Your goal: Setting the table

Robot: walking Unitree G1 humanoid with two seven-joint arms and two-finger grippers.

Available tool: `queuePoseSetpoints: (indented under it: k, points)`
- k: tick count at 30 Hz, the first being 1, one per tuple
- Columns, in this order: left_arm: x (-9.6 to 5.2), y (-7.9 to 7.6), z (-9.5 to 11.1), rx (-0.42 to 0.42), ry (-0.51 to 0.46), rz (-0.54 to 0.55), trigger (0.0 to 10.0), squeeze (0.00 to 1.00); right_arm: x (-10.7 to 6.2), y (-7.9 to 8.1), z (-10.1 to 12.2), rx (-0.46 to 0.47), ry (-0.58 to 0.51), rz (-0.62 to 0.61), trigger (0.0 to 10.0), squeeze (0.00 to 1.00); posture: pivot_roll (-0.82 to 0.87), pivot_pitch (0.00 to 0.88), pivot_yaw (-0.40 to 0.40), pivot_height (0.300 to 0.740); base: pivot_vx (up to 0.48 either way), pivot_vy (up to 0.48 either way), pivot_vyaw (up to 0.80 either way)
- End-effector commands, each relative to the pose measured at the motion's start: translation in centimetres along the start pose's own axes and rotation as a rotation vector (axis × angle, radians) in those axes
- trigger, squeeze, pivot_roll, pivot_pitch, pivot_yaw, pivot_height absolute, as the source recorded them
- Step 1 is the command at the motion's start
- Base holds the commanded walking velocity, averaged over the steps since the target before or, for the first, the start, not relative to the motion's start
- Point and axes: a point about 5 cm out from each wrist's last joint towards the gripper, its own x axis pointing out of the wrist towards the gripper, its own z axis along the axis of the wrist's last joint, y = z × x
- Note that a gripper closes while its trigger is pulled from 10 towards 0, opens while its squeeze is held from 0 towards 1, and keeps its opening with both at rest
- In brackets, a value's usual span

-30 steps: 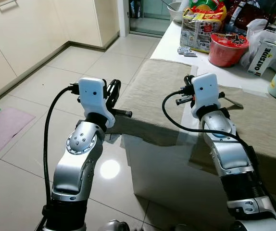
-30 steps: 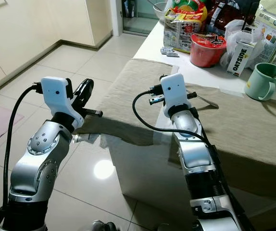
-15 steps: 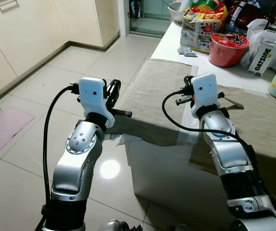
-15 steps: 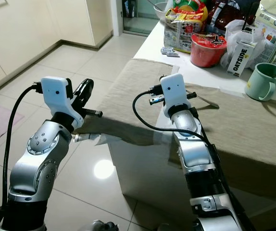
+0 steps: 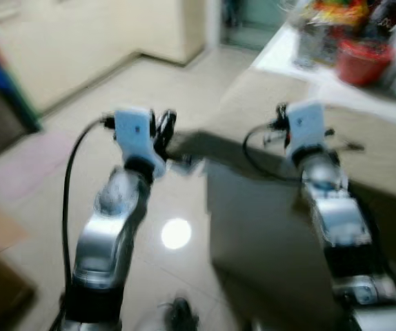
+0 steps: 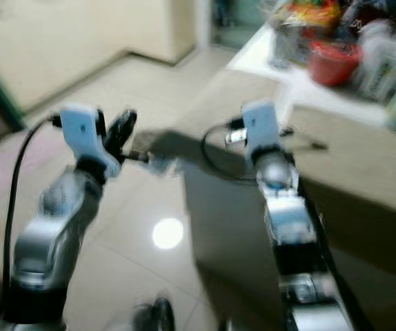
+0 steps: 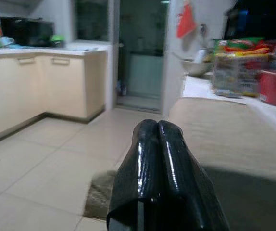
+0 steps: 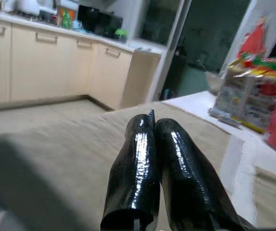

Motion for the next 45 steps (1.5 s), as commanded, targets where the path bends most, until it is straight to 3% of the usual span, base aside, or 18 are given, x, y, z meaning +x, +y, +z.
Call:
queuePoseSetpoints:
  k: [1,15,26,28,33,36,40,42,43,44,45]
  points:
    - [0.27,-0.47,0.64,0.016,-0.021,-0.031,10.0,0.00,-0.37,-0.18,-1.50,0.031,0.068,-0.010,0.0,0.18,-0.18,0.054,0.072,0.740,0.000,0.000,0.00]
    - [0.28,-0.59,0.81,0.022,-0.032,-0.048,10.0,0.00,-0.43,-0.13,-1.59,0.013,0.068,-0.001,0.0,0.17,-0.18,0.056,0.077,0.740,0.000,0.000,0.00]
    - [0.29,-0.77,0.88,0.016,-0.038,-0.059,10.0,0.00,-0.52,0.15,-1.68,0.007,0.064,0.020,0.0,0.19,-0.18,0.055,0.074,0.740,0.000,0.000,-0.63]
    - [0.28,-0.82,0.87,0.017,-0.039,-0.062,10.0,0.00,-0.53,0.12,-1.73,0.007,0.066,0.020,0.0,0.27,-0.18,0.052,0.073,0.740,0.000,0.000,-0.59]
    - [0.27,-0.87,0.87,0.018,-0.040,-0.066,10.0,0.00,-0.52,0.08,-1.81,0.003,0.069,0.020,0.0,0.34,-0.18,0.046,0.071,0.740,0.000,0.000,-0.59]
    - [0.29,-0.91,0.86,0.024,-0.041,-0.071,10.0,0.00,-0.47,0.10,-1.74,-0.006,0.064,0.020,0.0,0.52,-0.18,0.041,0.069,0.740,0.000,0.000,-0.59]
    - [0.25,-1.00,0.83,0.026,-0.041,-0.074,10.0,0.00,-0.43,0.11,-1.71,-0.008,0.060,0.021,0.0,0.53,-0.18,0.035,0.067,0.740,0.000,0.000,-0.58]
    - [0.25,-1.03,0.87,0.030,-0.043,-0.075,10.0,0.00,-0.38,0.10,-1.66,-0.012,0.059,0.021,0.0,0.52,-0.18,0.035,0.067,0.740,0.000,0.000,-0.54]
    - [0.25,-1.03,0.89,0.033,-0.043,-0.075,10.0,0.00,-0.35,0.10,-1.67,-0.013,0.060,0.022,0.0,0.42,-0.18,0.035,0.067,0.740,0.000,0.000,-0.54]
    - [0.26,-1.02,0.90,0.035,-0.043,-0.075,10.0,0.00,-0.33,0.11,-1.69,-0.014,0.061,0.022,0.0,0.42,-0.18,0.035,0.067,0.740,0.000,0.000,-0.54]
    - [0.26,-1.01,0.90,0.036,-0.043,-0.075,10.0,0.00,-0.31,0.12,-1.67,-0.022,0.060,0.023,0.0,0.04,-0.18,0.031,0.066,0.740,0.000,0.000,-0.54]
